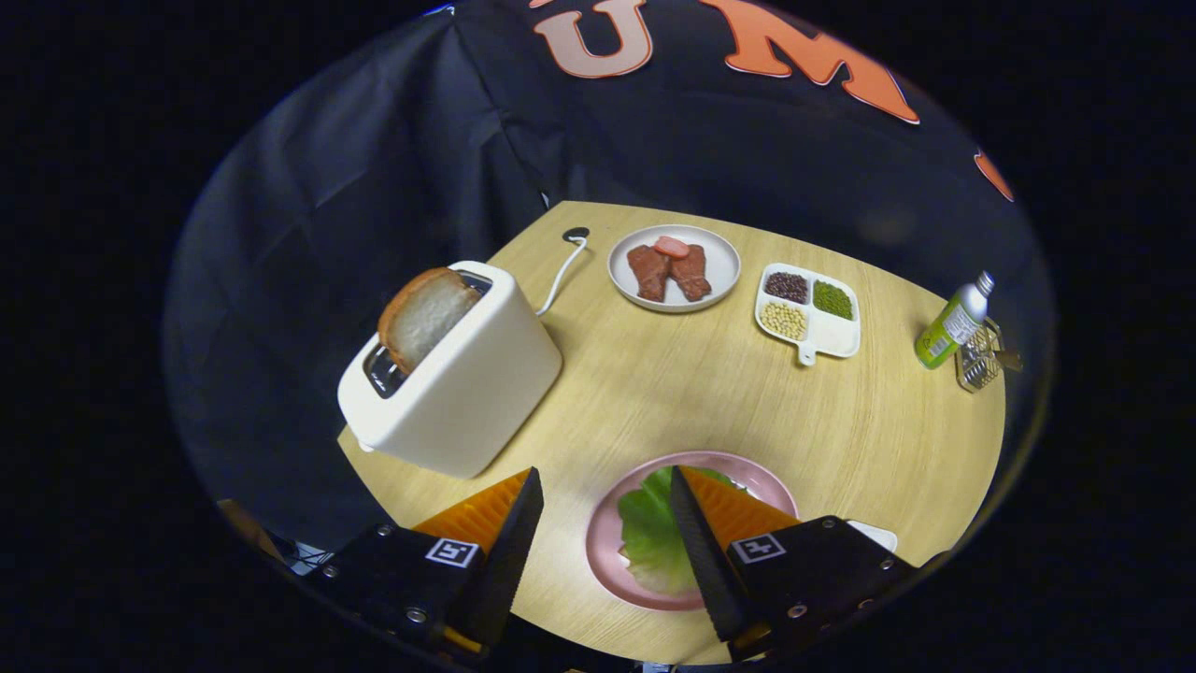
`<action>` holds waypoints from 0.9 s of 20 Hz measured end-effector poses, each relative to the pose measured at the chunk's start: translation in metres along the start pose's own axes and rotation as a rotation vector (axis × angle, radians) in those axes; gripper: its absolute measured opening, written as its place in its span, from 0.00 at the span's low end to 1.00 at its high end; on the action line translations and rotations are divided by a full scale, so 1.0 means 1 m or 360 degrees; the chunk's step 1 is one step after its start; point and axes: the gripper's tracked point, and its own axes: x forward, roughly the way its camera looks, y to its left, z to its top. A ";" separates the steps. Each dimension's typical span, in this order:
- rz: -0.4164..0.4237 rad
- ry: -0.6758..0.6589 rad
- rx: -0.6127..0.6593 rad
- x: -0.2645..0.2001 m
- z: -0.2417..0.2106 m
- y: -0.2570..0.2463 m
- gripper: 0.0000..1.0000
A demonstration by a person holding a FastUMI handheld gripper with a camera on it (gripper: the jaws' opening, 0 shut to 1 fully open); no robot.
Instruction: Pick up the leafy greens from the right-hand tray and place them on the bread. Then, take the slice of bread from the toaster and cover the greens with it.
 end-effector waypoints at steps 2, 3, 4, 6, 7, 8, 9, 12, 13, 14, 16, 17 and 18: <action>0.0016 -0.0030 -0.0040 -0.004 0.016 0.014 0.86; 0.0034 -0.0042 -0.0050 -0.004 0.025 0.022 0.87; 0.0061 -0.0045 -0.0050 -0.004 0.029 0.033 0.88; 0.0115 -0.0025 -0.0020 -0.001 0.039 0.053 0.90; 0.0123 -0.0020 -0.0013 0.003 0.045 0.059 0.90; 0.0117 -0.0023 -0.0005 0.007 0.051 0.063 0.90; 0.0120 -0.0021 -0.0001 0.011 0.056 0.068 0.91; 0.0172 0.0007 0.0040 0.021 0.068 0.090 0.91; 0.0190 0.0012 0.0067 0.025 0.070 0.096 0.91; 0.0211 0.0021 0.0096 0.028 0.074 0.102 0.91; 0.0213 0.0033 0.0126 0.034 0.084 0.109 0.91; 0.0198 0.0034 0.0130 0.037 0.088 0.111 0.91; 0.0185 0.0038 0.0134 0.040 0.092 0.113 0.91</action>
